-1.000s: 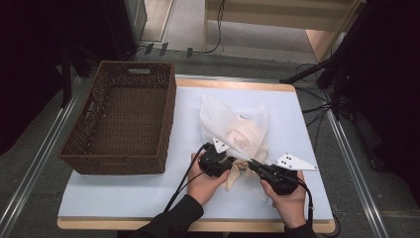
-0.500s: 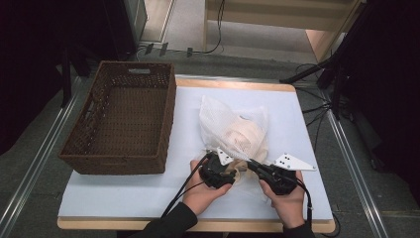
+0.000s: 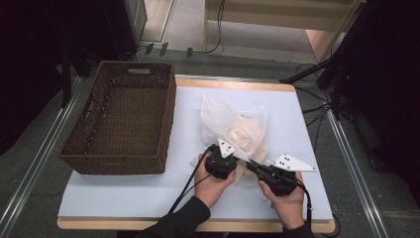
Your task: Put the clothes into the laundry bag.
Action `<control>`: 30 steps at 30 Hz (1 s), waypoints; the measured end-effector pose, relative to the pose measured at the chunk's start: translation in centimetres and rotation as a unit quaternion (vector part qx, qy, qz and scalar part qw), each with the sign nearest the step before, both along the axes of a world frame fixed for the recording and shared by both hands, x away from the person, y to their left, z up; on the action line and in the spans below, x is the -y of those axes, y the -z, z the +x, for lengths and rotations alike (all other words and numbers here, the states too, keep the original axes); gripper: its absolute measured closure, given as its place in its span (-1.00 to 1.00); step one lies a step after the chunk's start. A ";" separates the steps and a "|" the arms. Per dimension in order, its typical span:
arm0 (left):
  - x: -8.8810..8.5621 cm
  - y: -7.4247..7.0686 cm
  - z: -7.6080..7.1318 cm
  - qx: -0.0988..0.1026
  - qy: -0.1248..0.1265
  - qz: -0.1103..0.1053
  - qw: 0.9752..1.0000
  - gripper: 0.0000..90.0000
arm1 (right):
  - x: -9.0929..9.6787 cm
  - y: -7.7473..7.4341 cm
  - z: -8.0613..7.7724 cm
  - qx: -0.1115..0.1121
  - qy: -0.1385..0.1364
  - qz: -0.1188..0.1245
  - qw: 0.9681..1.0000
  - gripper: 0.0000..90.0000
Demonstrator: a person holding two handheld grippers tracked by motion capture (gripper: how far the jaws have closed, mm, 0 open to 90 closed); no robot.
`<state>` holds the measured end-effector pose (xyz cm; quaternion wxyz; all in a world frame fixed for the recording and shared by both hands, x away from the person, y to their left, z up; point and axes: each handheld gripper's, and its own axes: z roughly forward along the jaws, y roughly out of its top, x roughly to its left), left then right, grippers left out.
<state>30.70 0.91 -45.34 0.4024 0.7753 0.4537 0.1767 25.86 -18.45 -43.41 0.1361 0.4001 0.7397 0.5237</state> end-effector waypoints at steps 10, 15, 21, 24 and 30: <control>-2.0 0.1 0.1 -0.032 0.033 -0.007 0.999 0.25 | 1.0 0.1 0.4 -0.002 0.011 0.006 1.000 0.98; -2.9 -0.4 -1.5 -0.043 0.085 0.002 0.995 0.01 | 1.1 0.1 0.4 -0.002 0.013 0.006 1.000 0.98; -2.2 0.9 -1.7 -0.062 0.087 0.067 0.992 -0.05 | 1.1 0.1 0.4 -0.004 0.012 0.007 1.000 0.98; -1.3 1.1 -1.9 -0.042 0.078 0.084 0.992 0.34 | 1.0 0.1 0.3 -0.003 0.011 0.004 1.000 0.98; 0.7 -0.2 -1.5 -0.020 0.089 0.055 0.994 0.75 | 0.7 0.1 0.3 -0.004 0.008 0.005 1.000 0.98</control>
